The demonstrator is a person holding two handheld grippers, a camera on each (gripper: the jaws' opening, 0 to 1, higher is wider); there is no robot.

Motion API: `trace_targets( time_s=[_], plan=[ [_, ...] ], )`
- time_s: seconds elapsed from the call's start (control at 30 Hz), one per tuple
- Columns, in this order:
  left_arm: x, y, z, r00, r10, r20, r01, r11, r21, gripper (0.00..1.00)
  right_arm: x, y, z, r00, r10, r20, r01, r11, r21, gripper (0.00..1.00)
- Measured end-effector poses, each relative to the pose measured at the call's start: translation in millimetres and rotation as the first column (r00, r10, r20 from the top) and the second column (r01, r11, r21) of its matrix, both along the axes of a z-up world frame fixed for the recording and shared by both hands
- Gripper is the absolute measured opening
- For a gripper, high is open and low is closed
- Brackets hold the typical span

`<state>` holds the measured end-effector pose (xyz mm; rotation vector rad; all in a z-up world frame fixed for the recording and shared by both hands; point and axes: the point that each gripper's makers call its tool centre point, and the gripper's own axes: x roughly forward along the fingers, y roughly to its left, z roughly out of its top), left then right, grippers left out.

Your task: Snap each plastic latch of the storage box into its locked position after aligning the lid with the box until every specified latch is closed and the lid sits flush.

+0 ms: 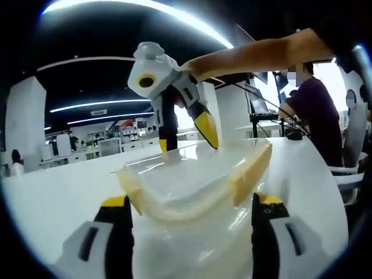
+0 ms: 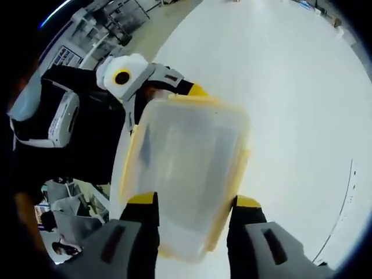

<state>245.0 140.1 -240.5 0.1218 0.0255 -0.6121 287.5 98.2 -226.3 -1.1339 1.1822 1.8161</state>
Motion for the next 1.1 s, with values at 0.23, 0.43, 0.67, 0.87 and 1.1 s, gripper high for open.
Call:
trace_targets(
  time_s=[0.23,0.43,0.67,0.87,1.1],
  plan=[
    [-1.5,-1.2,0.7,1.000,-0.003,0.005,0.003,1.000,0.000,0.84,-6.2,4.6,-2.3,0.998,0.054,0.006,-0.055,0.998,0.024,0.55],
    [-2.6,-2.5,1.4,1.000,-0.007,0.008,0.007,1.000,0.002,0.84,-12.4,11.3,-2.3,0.997,0.071,0.034,-0.072,0.997,0.017,0.57],
    [-4.1,-2.6,1.4,1.000,-0.009,0.010,0.009,1.000,0.005,0.84,-17.5,30.9,-0.9,0.997,0.035,0.067,-0.035,0.999,0.003,0.56],
    [-5.8,-2.1,0.6,1.000,-0.007,0.009,0.007,1.000,0.007,0.84,-20.7,30.3,-3.4,0.996,0.045,0.080,-0.044,0.999,-0.010,0.52],
    [-4.3,-0.8,0.5,1.000,-0.006,0.009,0.006,1.000,0.011,0.83,-21.5,29.6,-3.0,0.997,0.055,0.063,-0.056,0.998,0.010,0.47]
  ],
)
